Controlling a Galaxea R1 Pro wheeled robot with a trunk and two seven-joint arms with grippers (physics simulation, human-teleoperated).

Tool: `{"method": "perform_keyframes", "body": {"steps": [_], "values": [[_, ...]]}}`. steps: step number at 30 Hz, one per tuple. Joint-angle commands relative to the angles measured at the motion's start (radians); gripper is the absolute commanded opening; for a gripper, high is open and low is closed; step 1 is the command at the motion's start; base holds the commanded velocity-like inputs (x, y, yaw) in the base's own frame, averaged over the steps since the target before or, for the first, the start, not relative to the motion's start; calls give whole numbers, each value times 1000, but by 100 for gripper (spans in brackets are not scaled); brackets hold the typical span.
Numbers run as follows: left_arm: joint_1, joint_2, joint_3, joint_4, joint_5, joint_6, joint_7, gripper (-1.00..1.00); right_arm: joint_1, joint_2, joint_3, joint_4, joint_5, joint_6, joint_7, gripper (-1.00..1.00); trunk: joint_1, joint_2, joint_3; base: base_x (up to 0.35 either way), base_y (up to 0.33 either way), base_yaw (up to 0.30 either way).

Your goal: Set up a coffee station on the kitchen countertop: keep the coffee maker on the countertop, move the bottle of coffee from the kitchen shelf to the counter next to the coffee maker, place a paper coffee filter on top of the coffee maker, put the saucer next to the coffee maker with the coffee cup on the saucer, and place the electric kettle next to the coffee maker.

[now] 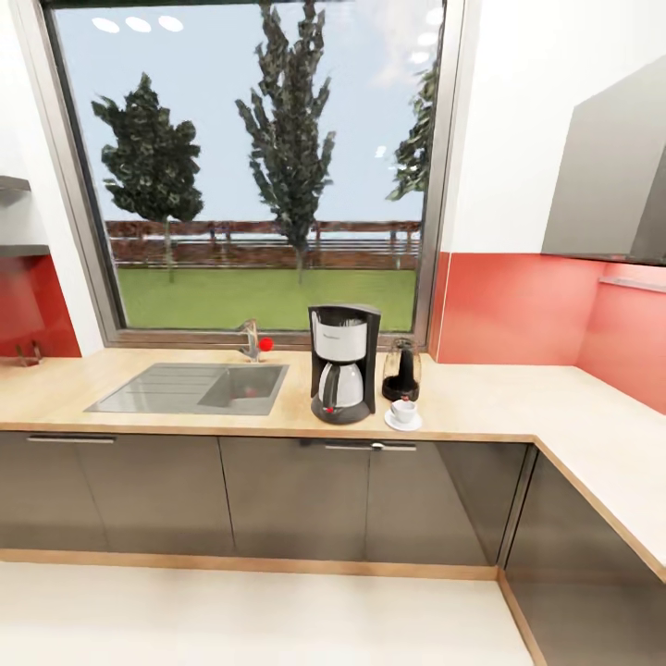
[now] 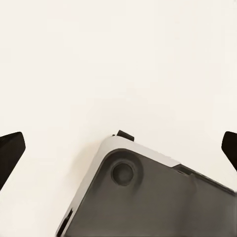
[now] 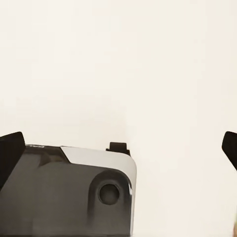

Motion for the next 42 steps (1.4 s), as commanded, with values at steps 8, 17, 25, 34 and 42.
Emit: {"method": "perform_keyframes", "body": {"steps": [8, 17, 25, 34, 42], "values": [[0, 3, -9, -2, 51, 7, 1, 100, -1, 0, 0, 2, 5, 140, -46, 100, -31, 56, 25, 0, 0, 0], [0, 4, -10, -5, 64, 7, -1, 100, -1, -8, -3, 2, 3, 141, -49, 100, -65, 119, 53, 0, 0, 0], [0, 4, -10, -5, 64, 4, -2, 100, -1, -7, -2, 2, 4, 139, -49, 100, -88, 161, 72, 0, 0, 0], [0, 3, -12, -5, 53, -8, -4, 100, -1, -6, -2, 2, 4, 135, -49, 100, -88, 161, 72, 33, 59, 0], [0, 3, -12, -5, 53, -10, -4, 100, -1, -6, -2, 2, 4, 133, -49, 100, -88, 161, 72, 177, 272, 0]]}}
